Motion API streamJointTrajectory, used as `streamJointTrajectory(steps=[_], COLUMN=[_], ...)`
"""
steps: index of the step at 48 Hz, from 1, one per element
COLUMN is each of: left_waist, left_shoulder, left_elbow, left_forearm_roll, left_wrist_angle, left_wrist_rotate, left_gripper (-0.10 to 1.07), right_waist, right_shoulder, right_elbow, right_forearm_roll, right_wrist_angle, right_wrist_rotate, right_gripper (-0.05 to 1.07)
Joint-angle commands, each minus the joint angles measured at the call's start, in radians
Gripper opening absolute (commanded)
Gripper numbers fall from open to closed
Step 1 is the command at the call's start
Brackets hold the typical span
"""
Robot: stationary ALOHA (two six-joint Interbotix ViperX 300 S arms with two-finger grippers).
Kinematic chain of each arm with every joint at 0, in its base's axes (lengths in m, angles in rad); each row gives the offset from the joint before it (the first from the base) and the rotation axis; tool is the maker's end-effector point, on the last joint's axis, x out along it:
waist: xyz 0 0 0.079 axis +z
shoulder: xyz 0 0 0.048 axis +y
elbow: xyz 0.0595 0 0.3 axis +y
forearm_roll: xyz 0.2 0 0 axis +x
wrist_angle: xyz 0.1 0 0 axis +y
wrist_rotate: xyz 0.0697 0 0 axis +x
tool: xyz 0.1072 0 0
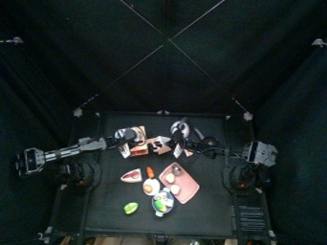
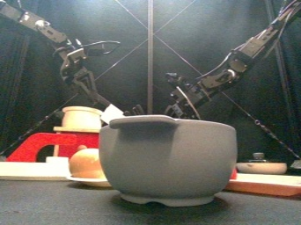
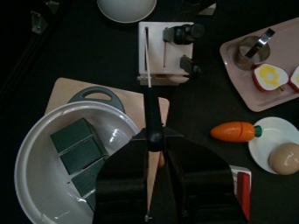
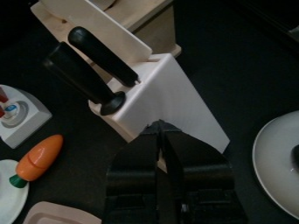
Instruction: Put cleaver back in holder
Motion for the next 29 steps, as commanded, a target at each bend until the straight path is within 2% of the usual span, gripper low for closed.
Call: streamJointTrajectory(steps=[1, 18, 29], left_waist=[0.003, 0.011, 0.012], left_shoulder=[0.0, 0.038, 0.067], left_elbow=[-0.041, -0.098, -0.132], left_forearm_roll=[0.0, -0.025, -0.023], left_wrist_angle=[-0.005, 0.026, 0.081], left_wrist_rotate=[0.0, 0.0, 0.0], left_gripper=[0.43, 0.43, 0.43], right_waist=[-0.005, -0.005, -0.005], right_shoulder=[-0.015, -0.015, -0.015], right_elbow=[-0.021, -0.025, -0.023], right_forearm_roll=[-0.002, -0.002, -0.002], right_wrist_angle=[-0.005, -0.005, -0.005], right_wrist_rotate=[-0.002, -0.002, -0.002], right_gripper=[0.37, 0.37, 0.37])
